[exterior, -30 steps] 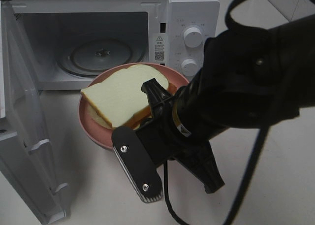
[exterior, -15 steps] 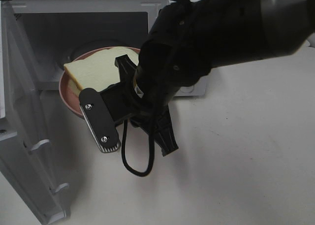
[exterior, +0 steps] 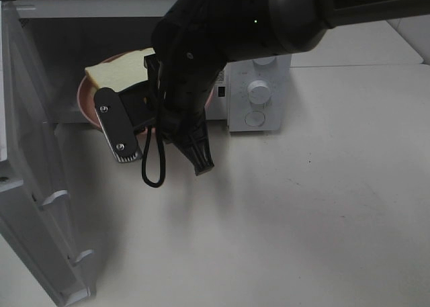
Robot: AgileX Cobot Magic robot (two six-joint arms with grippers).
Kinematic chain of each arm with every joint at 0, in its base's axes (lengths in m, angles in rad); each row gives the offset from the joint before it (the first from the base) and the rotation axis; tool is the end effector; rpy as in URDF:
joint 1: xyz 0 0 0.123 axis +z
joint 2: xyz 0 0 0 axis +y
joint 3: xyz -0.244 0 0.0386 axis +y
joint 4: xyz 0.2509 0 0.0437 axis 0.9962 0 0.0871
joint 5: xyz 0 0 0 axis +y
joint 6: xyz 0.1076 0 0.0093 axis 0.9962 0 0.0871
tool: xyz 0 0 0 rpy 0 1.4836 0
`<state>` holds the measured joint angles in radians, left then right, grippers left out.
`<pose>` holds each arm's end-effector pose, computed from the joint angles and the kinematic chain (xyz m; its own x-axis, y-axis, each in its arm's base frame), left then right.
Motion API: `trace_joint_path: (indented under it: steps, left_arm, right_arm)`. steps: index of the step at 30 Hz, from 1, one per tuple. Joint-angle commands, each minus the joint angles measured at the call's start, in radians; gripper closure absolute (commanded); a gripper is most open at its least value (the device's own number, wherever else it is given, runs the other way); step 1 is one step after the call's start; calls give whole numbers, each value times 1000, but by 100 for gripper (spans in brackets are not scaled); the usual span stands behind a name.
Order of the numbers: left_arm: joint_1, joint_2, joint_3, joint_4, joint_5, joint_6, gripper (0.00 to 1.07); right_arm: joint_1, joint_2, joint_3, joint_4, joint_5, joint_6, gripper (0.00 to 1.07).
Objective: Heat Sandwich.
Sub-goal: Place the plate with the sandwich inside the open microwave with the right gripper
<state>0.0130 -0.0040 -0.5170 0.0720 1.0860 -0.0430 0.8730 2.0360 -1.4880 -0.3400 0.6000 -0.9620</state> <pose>0.0473 0.0075 0.2739 -0.4582 -0.0153 -0.8887 -0.0738 0.9971 0.0209 0.2952 0.3203 0.1392 0.4784 -0.8781 -0.0099 -0.7435 -0.3990 -0.5366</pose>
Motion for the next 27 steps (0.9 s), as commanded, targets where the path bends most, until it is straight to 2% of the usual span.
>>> trace_joint_path:
  steps: [1,6,16,24,27]
  left_arm:
    - [1,-17,3,4,-18,-1,33]
    - [1,-17,3,4,-18,-1,33]
    - [1,-17,3,4,-18,-1,33]
    - [1,-17,3,4,-18,-1,33]
    - [1,-17,3,4,-18,-1,33]
  right_arm:
    - [-29,30,-73,5,-13,-27,107]
    - [-59,87,-157,56,-5,-83,107]
    - [-101,188,-306,65,13,-122,107]
    - [-129,311,-503,112,85,-174,107]
    - [-138,335,-546,121,84,-184,107]
